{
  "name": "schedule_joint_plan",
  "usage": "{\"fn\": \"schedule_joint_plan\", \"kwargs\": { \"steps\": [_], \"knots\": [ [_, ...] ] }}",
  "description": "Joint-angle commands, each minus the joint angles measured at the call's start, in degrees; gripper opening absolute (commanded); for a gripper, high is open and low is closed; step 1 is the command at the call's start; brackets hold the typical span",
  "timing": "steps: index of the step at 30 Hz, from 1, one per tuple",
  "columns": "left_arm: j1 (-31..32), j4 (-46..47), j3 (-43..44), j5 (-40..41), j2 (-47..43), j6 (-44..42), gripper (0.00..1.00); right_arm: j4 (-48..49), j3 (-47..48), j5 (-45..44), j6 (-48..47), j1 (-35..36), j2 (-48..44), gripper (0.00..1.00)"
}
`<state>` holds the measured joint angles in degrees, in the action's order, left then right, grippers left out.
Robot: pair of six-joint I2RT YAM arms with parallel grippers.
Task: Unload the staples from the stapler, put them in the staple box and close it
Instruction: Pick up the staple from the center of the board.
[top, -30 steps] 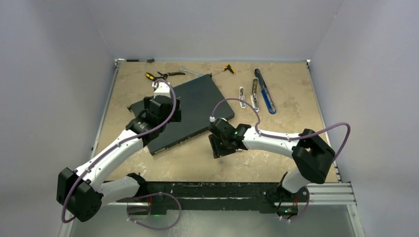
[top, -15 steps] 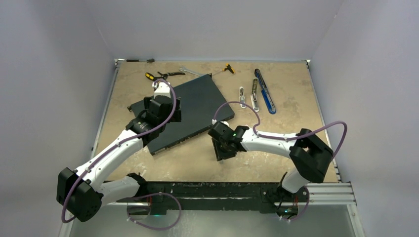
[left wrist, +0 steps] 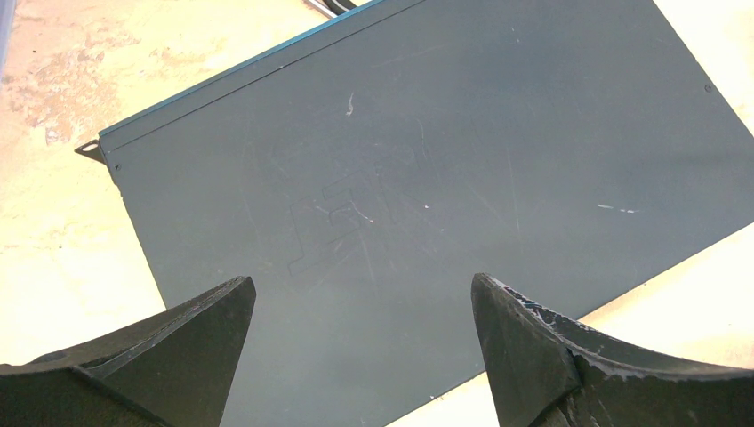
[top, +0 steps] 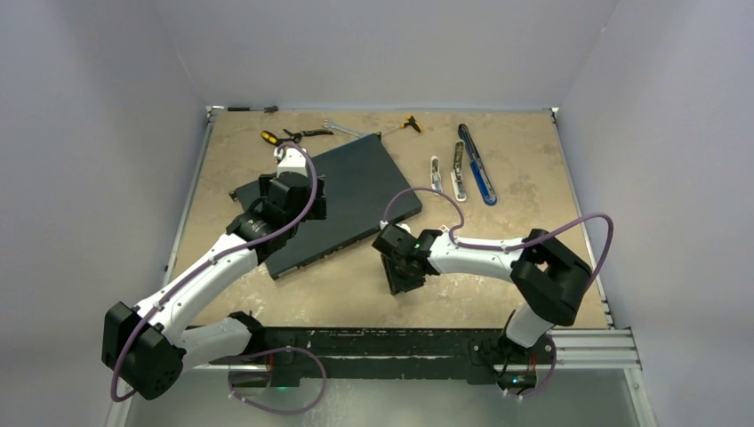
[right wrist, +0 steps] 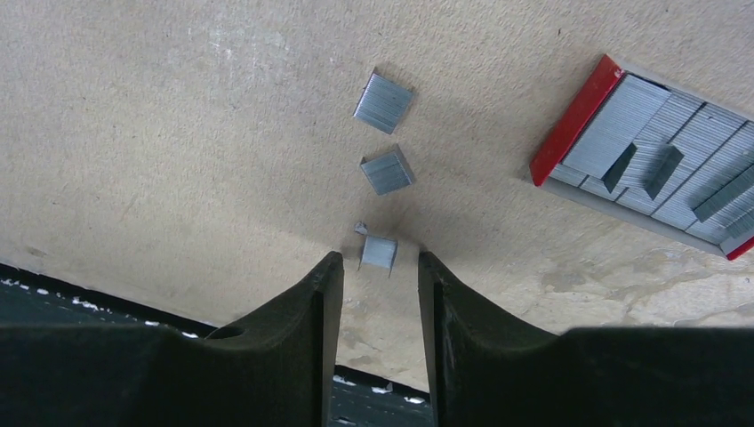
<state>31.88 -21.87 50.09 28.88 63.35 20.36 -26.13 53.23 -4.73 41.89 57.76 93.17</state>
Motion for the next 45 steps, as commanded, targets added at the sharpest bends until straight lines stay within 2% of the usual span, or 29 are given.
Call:
{"fn": "schedule_joint_plan", "kwargs": {
  "steps": [1, 11, 24, 31, 45],
  "knots": [
    [-0.59, 1.96, 0.63, -0.23, -0.95, -0.5, 0.9, -0.07, 0.08, 0.44, 0.68, 0.6, 0.32, 0.38],
    [-0.6, 1.95, 0.63, -0.32, -1.02, -0.5, 0.9, -0.75, 0.6, -0.81, 1.18, 1.23, 0.54, 0.26],
    [-0.59, 1.96, 0.63, -0.32, -0.97, -0.5, 0.9, -1.53, 0.48, -0.36, 3.36, 1.22, -1.2, 0.21],
    [-0.68, 1.94, 0.62, -0.41, -0.91, -0.5, 0.9, -4.03, 1.52, -3.44, 4.14, 0.44, -2.61, 0.2],
    [-0.79, 1.92, 0.59, -0.49, -0.95, -0.49, 0.9, -7.44, 0.04, -7.57, 0.14, -10.53, -9.25, 0.21]
  ]
}}
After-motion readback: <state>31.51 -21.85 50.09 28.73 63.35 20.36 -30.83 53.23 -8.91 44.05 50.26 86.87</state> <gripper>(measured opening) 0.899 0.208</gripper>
